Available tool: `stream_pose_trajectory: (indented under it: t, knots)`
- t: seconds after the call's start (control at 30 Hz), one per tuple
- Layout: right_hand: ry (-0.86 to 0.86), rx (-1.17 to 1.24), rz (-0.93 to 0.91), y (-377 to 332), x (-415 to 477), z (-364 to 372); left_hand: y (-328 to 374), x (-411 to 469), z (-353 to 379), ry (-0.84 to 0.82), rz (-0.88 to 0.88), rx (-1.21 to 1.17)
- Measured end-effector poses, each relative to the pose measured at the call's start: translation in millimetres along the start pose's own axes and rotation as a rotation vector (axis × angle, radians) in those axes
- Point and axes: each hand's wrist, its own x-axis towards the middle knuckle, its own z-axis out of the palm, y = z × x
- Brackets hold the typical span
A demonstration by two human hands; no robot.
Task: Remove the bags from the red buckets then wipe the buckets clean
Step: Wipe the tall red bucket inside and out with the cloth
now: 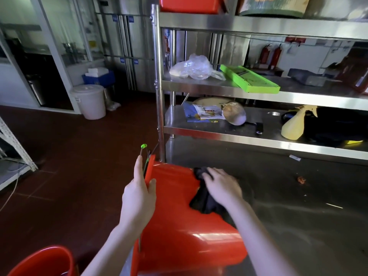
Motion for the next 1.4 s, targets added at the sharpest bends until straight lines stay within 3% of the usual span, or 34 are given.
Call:
stream_pose_trajectory:
  t: [0.13,0.23,0.37,0.5,0.57,0.67,0.73,0.87,0.97,1.03,1.13,1.23,1.33,1.4]
  knots:
    - [0.166,0.079,-0.413,-102,-30,33,-9,-3,-3,0.044,0.024,-0.051]
    - [0.190,0.087,-0.481,-115,-46,40,-19,-4,-12,0.074,0.027,-0.076]
    - [0.276,0.069,-0.345,-50,-41,34,-24,2,-13,0.076,0.025,-0.082]
    - [0.091,0.187,0.027,43,-12,8,-24,0,-13,0.049,0.034,-0.108]
    - [0.017,0.286,0.114,60,0,1,-26,2,-12,0.057,0.048,-0.067]
    - [0.016,0.105,0.032,34,5,8,-26,12,-8,0.066,0.059,-0.002]
    - [0.133,0.009,-0.120,-5,-7,17,-25,21,-6,0.055,0.064,0.006]
    - [0.300,0.006,-0.423,-81,-56,51,-28,25,-6,0.064,0.079,0.027]
    - [0.301,0.010,-0.495,-88,-74,64,-33,13,-8,0.087,0.115,-0.022]
    - [0.319,-0.010,-0.484,-64,-72,59,-40,-1,-7,0.122,0.142,-0.032]
    - [0.358,-0.004,-0.223,-11,-55,39,-51,-28,-1,0.147,0.178,-0.034]
    - [0.213,-0.009,-0.017,22,-24,23,-58,-50,7,0.156,0.172,-0.087]
    - [0.174,-0.024,-0.007,6,-3,21,-62,-54,8,0.180,0.194,-0.131]
    - [0.184,-0.035,-0.118,-31,3,25,-65,-53,7,0.183,0.199,-0.126]
